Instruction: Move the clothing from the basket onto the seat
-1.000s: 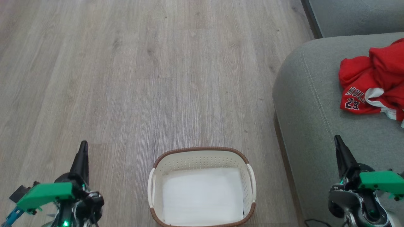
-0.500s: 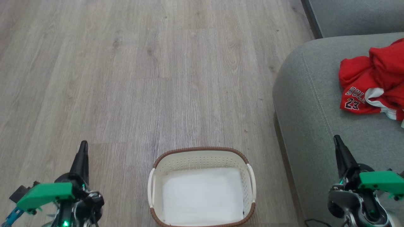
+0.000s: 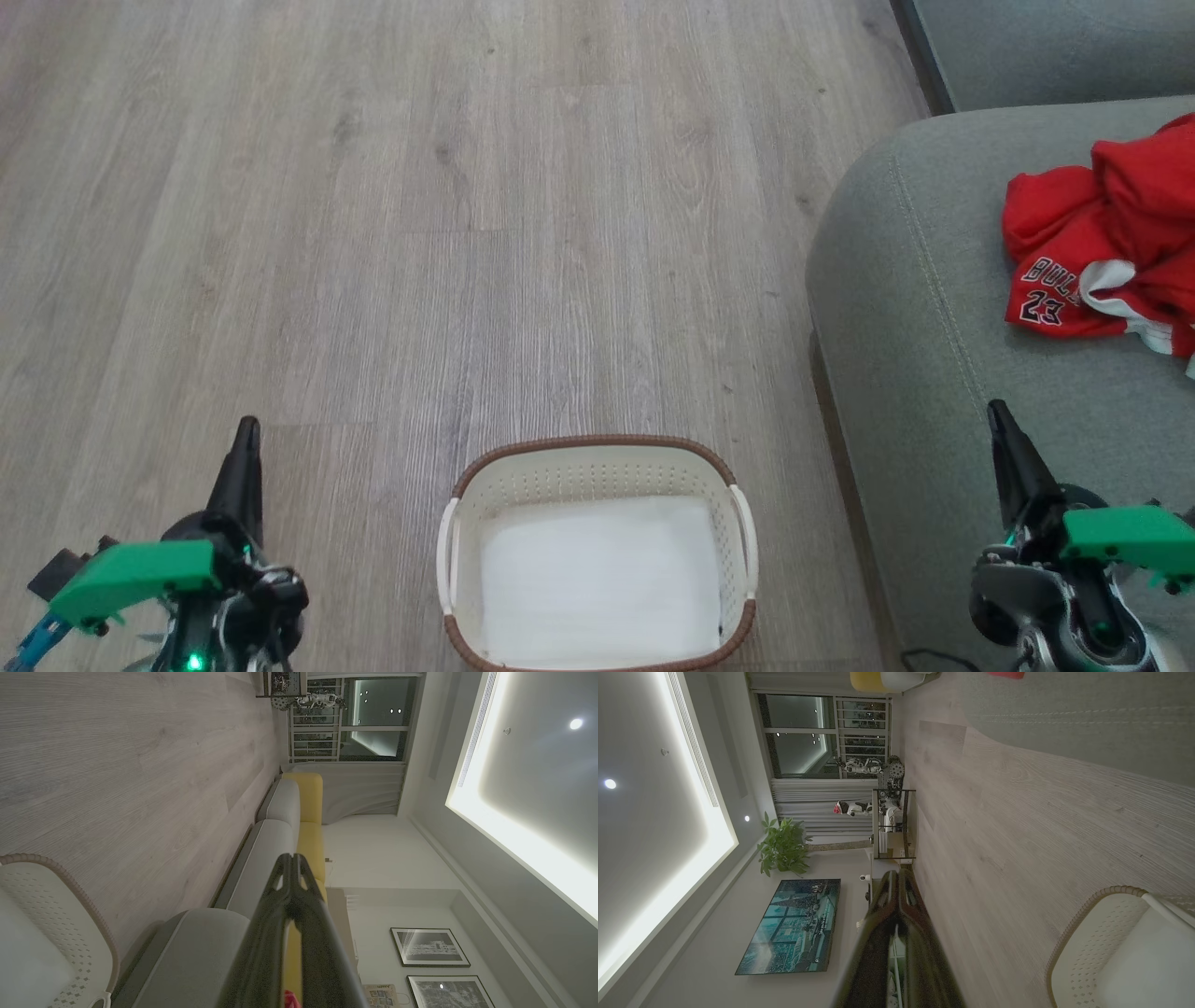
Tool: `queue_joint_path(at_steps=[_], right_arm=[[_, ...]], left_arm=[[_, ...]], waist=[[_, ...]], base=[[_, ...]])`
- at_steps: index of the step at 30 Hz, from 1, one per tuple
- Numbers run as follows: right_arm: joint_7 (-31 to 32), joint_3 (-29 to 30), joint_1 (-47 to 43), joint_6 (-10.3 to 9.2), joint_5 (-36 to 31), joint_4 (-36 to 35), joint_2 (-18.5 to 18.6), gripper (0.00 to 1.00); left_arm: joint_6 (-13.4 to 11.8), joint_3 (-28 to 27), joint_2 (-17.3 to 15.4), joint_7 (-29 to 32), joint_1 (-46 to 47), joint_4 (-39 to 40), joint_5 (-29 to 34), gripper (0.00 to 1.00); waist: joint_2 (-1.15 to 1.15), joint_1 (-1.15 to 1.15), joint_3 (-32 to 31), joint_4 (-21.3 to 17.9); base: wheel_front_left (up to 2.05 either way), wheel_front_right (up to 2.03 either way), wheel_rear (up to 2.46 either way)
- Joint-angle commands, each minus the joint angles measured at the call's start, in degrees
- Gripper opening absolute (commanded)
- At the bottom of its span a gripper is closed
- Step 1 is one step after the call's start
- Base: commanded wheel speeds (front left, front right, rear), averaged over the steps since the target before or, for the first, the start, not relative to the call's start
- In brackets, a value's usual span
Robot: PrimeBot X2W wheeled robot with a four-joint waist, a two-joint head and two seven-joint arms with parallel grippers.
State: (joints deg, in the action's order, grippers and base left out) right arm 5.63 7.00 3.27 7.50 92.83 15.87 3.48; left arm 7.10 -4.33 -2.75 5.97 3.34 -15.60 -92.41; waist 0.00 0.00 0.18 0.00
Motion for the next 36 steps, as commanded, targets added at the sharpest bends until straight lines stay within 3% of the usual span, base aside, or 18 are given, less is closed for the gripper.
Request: queue_joint_path(at_steps=[1,36], right_arm=[[0.5,-1.0,2.9,-0.01,-0.3,-1.9,-0.2,0.00],[0.6,-0.8,2.9,-0.01,-0.4,-1.9,-0.4,0.00]], left_arm=[[0.4,-2.0,-0.3,0.4,2.8,1.5,0.1,0.00],[0.4,-2.1,-0.2,0.5,2.9,1.5,0.2,0.00]], waist=[[0.00,0.00,0.0,0.0],[0.00,0.00,0.0,0.0]], base=[[0.00,0.00,0.00],[0.00,0.00,0.00]])
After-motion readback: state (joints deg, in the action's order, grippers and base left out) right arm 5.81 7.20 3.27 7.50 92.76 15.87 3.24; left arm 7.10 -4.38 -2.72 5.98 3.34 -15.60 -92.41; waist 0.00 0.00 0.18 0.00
